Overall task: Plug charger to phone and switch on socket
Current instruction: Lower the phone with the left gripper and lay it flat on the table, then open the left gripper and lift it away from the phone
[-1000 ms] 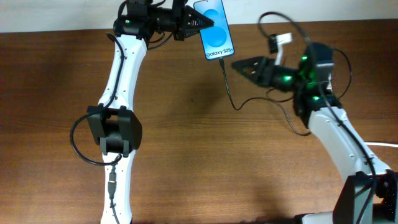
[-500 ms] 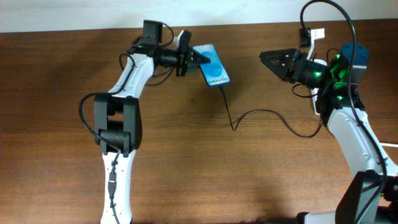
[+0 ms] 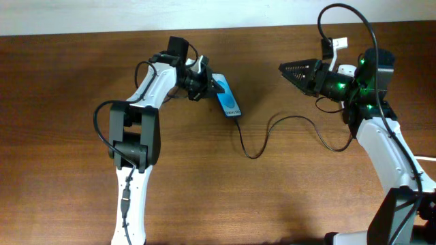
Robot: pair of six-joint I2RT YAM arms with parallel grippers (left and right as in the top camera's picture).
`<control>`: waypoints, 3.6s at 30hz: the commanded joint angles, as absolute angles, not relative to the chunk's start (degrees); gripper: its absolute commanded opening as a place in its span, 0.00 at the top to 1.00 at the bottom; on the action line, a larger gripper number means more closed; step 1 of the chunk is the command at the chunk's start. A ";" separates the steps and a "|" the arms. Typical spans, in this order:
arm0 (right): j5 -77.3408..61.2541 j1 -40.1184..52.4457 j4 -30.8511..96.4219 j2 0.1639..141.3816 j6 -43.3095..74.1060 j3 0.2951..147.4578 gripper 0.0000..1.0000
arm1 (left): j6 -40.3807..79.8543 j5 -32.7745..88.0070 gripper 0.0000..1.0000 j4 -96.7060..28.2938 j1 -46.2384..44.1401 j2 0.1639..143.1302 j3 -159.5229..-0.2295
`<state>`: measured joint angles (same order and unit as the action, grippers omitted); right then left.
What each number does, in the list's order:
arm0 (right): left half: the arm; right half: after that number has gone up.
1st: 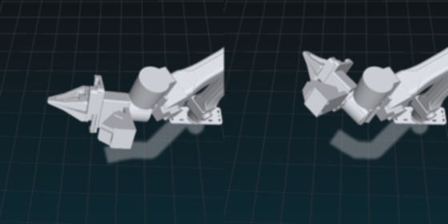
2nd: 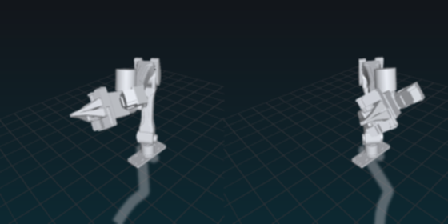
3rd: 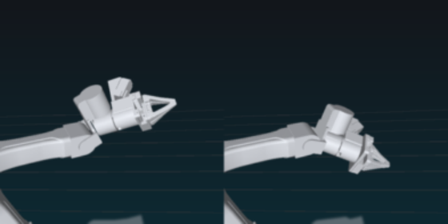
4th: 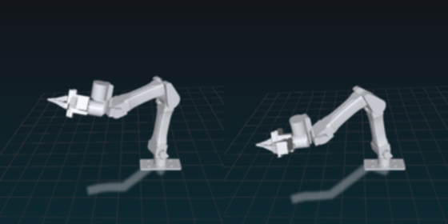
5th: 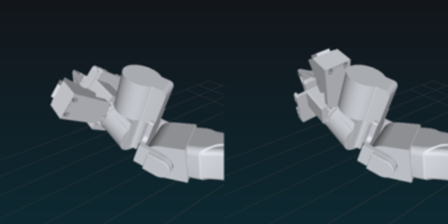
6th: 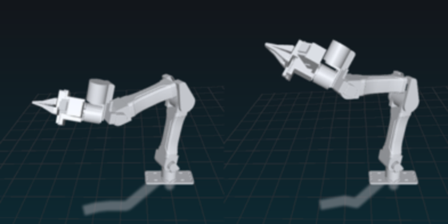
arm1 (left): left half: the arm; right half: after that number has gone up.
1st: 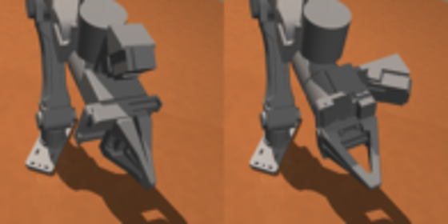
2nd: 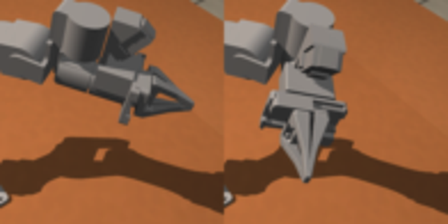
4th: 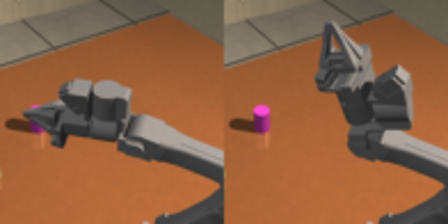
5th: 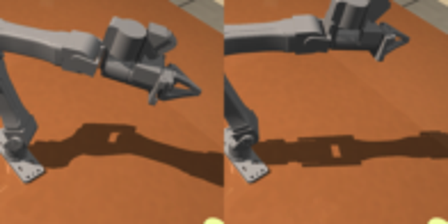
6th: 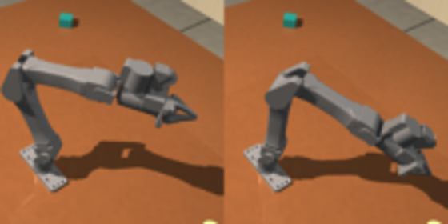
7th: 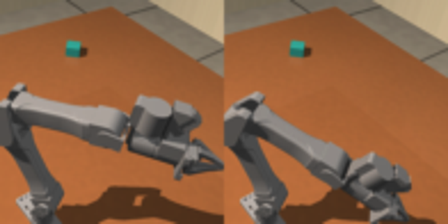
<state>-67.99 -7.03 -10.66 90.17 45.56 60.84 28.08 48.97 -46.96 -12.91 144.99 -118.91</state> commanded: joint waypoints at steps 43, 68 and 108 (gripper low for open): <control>-67.07 -6.66 -8.25 89.47 43.27 60.97 0.32 | 23.00 18.59 0.01 -56.40 -13.08 143.76 -119.00; -67.48 -8.88 -3.36 89.47 40.91 60.97 0.28 | 22.59 5.08 0.01 -58.13 -13.08 138.50 -119.04; -68.07 -9.13 -3.36 89.47 40.88 60.97 0.27 | 22.17 -3.07 0.01 -58.61 -13.08 131.09 -119.35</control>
